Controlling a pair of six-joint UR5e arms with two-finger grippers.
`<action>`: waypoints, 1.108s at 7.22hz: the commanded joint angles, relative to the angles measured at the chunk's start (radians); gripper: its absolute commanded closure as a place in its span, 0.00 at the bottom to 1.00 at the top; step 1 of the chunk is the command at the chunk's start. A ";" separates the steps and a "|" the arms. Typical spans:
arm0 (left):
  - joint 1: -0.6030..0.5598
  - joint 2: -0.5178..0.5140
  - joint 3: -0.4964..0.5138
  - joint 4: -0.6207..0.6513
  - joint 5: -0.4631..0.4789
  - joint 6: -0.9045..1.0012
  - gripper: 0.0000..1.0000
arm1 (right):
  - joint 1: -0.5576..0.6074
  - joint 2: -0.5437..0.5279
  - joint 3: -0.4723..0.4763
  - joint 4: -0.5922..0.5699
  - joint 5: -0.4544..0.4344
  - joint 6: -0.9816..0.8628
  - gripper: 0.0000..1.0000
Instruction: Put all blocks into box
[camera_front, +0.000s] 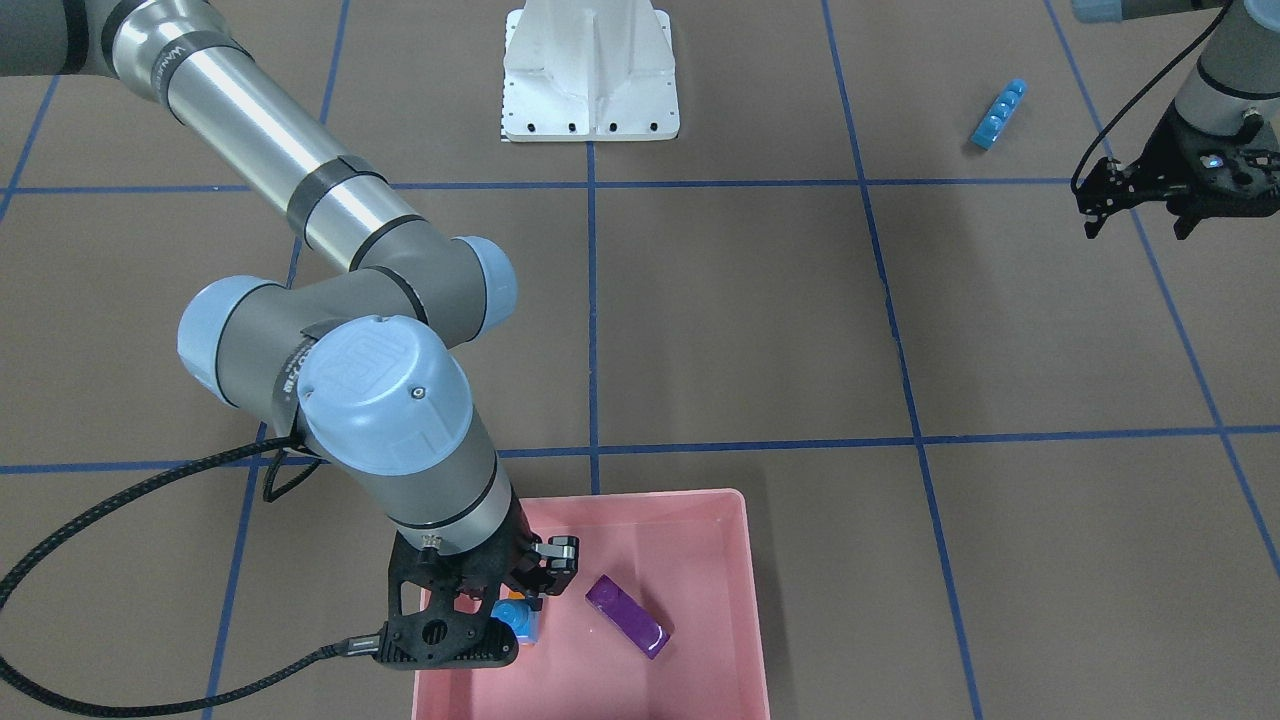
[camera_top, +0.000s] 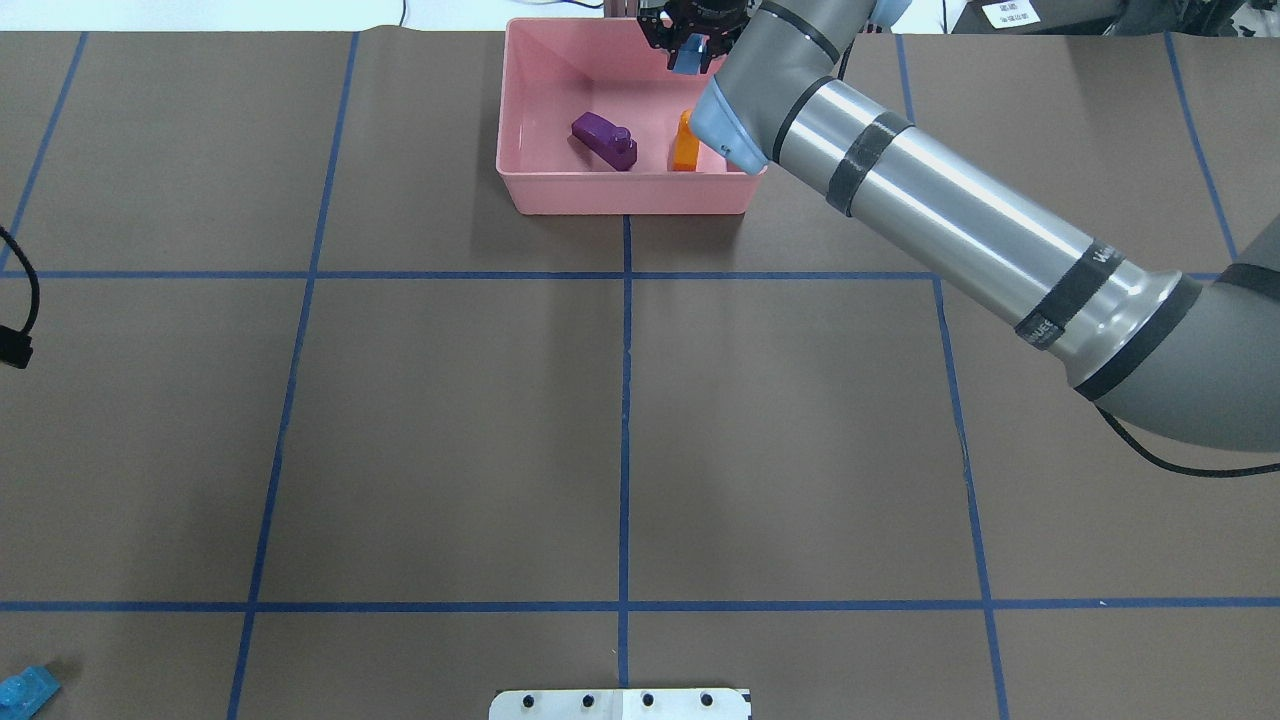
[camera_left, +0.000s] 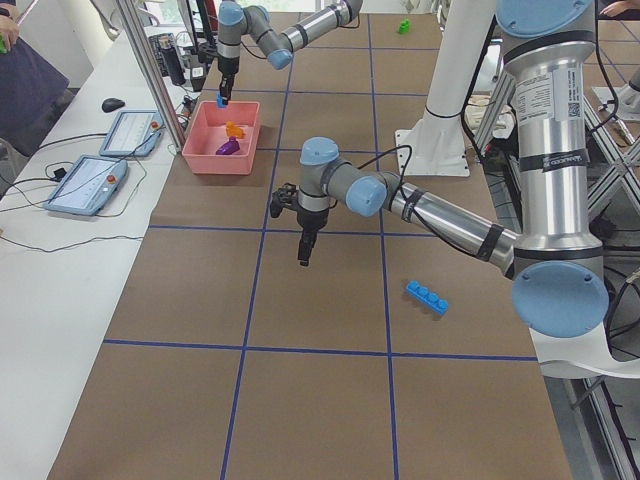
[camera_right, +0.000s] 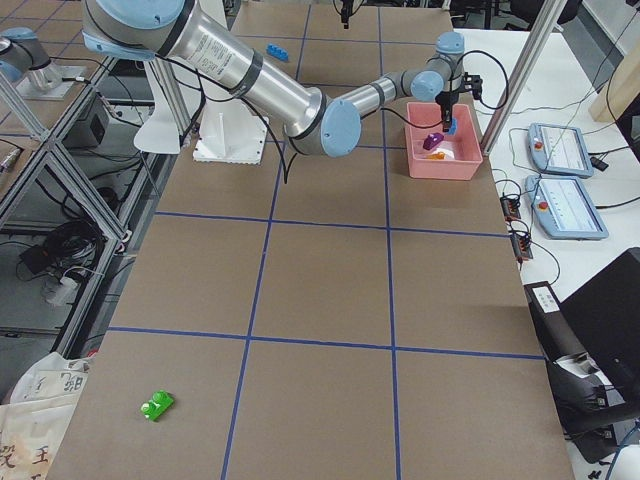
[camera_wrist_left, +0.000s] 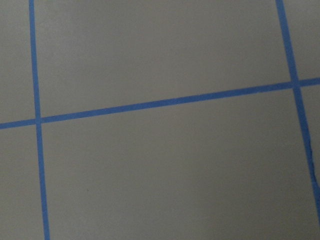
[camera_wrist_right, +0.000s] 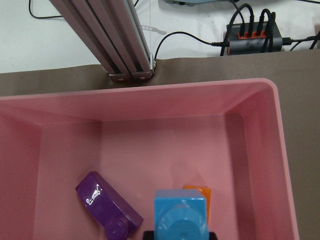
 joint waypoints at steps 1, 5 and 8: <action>0.000 0.148 -0.003 -0.145 -0.031 0.004 0.00 | -0.010 0.003 -0.010 0.019 -0.022 0.017 0.01; 0.062 0.441 0.006 -0.540 -0.095 -0.116 0.00 | 0.004 -0.003 0.146 -0.216 0.007 0.023 0.00; 0.291 0.518 0.008 -0.753 -0.077 -0.402 0.00 | 0.031 -0.152 0.428 -0.435 0.064 -0.022 0.00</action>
